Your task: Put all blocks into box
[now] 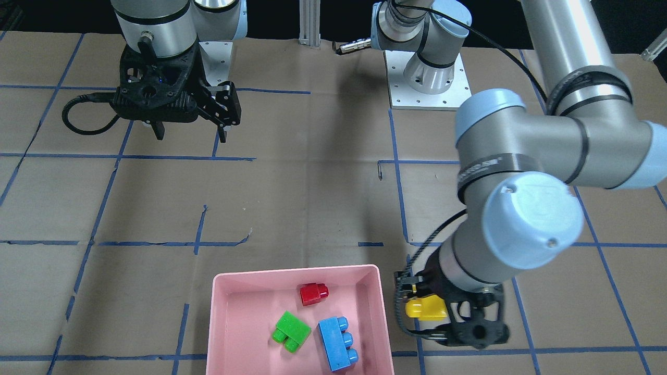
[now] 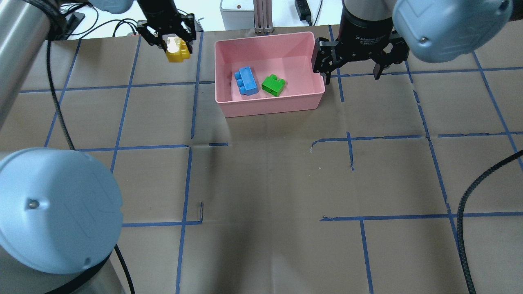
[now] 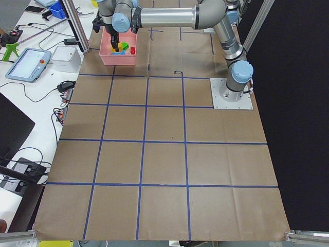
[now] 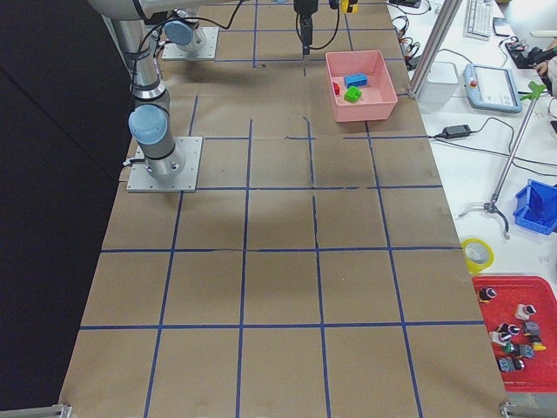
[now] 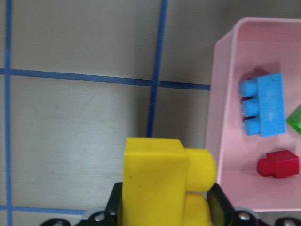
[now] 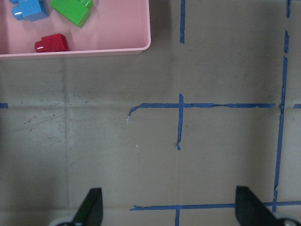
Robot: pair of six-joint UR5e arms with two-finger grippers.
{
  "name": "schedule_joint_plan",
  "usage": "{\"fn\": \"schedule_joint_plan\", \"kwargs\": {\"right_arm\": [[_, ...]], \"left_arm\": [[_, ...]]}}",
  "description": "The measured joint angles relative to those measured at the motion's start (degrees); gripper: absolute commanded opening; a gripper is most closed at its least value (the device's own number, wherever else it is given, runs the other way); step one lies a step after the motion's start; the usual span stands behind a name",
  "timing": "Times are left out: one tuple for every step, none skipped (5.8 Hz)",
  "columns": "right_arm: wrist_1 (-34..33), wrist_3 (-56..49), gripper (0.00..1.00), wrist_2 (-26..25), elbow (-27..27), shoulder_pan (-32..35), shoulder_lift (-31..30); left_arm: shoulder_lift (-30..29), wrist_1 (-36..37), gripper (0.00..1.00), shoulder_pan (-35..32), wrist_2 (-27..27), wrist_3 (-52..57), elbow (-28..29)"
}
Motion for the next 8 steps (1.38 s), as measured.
{"fn": "schedule_joint_plan", "kwargs": {"right_arm": [[0.16,0.04,1.00,-0.06,0.36,-0.37,-0.33],[0.25,0.01,1.00,0.05,0.94,-1.10,-1.07],[0.30,-0.07,1.00,0.19,1.42,-1.70,-1.84],[0.35,-0.10,1.00,0.22,1.62,-1.92,-2.24],[0.34,-0.11,1.00,0.25,1.66,-1.98,-2.36],[0.31,-0.14,1.00,0.29,1.69,-1.98,-2.38],[0.24,-0.18,1.00,0.30,1.69,-1.99,-2.40],[0.15,-0.22,1.00,0.31,1.69,-2.10,-2.38]], "left_arm": [[-3.01,4.44,0.00,-2.46,-0.18,-1.29,0.01],[-6.12,8.59,0.00,-3.87,-0.30,-2.02,0.05],[-8.13,11.06,0.08,-5.01,-0.32,-3.01,0.14],[-9.00,12.04,0.60,-6.10,-0.26,-4.12,0.28],[-9.55,14.40,0.89,-6.85,-0.18,-4.56,0.21],[-9.97,18.97,0.99,-7.17,-0.09,-4.72,0.05],[-9.43,21.61,0.99,-7.30,0.00,-4.72,-0.08],[-7.09,20.24,1.00,-7.27,0.20,-4.44,-0.66]]}}
